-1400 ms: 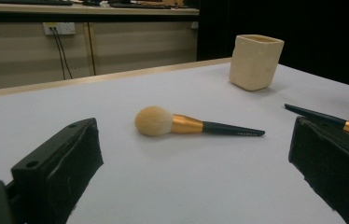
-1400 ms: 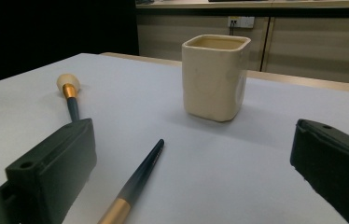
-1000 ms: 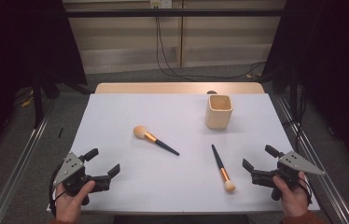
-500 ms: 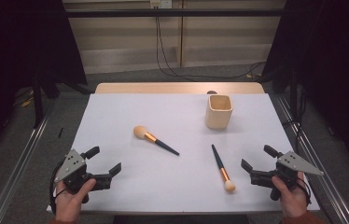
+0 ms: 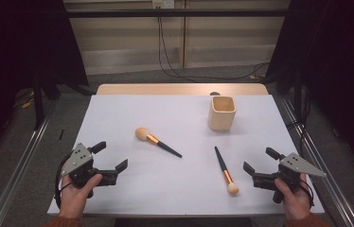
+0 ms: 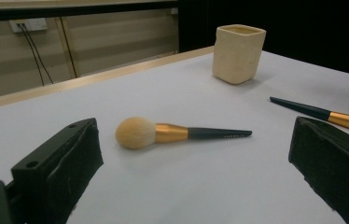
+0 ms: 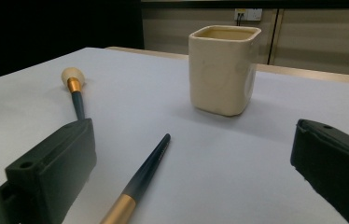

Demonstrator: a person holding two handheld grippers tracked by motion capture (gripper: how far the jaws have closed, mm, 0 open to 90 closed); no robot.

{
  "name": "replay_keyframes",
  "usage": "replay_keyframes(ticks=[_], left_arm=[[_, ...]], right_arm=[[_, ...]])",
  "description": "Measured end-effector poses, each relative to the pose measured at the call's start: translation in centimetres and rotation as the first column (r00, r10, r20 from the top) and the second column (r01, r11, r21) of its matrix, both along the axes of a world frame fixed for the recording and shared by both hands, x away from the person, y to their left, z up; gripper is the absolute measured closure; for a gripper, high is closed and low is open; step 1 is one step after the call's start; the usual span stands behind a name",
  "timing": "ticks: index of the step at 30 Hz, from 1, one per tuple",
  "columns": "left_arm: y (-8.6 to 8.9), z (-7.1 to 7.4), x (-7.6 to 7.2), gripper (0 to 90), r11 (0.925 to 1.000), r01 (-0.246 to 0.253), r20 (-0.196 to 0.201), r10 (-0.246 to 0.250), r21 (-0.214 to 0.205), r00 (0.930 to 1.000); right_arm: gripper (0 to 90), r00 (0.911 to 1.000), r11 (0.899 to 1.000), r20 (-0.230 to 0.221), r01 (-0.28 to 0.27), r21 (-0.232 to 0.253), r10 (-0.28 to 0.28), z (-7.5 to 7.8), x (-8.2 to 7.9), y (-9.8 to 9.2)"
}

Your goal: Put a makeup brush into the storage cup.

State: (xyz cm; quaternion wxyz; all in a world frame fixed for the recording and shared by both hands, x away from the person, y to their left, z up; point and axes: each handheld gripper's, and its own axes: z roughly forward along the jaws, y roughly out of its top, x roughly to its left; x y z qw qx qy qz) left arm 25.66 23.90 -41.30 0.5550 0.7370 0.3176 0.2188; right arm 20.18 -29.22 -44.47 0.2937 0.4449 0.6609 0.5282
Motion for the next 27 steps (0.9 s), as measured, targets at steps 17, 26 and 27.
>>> replay_keyframes(ticks=[17, 26, 27], left_arm=[[-2.1, 0.6, 2.4, 2.3, 0.9997, 0.024, 0.007, -0.024, 0.004, 0.9997], [-2.7, 0.6, 4.0, 2.4, 0.9992, 0.040, -0.003, -0.040, 0.008, 0.9992], [-2.7, 0.6, 4.0, 2.3, 0.9992, 0.040, -0.003, -0.040, 0.008, 0.9992]], right_arm=[[0.1, 0.9999, 1.000, -0.003, -0.015, -0.005, 0.015, -0.1, 0.0, 0.3], [0.1, 0.9999, 1.000, -0.004, -0.016, -0.001, 0.016, -0.1, 0.0, 0.4], [0.1, 0.9999, 1.000, -0.005, -0.015, -0.001, 0.015, -0.1, 0.0, 0.3]])
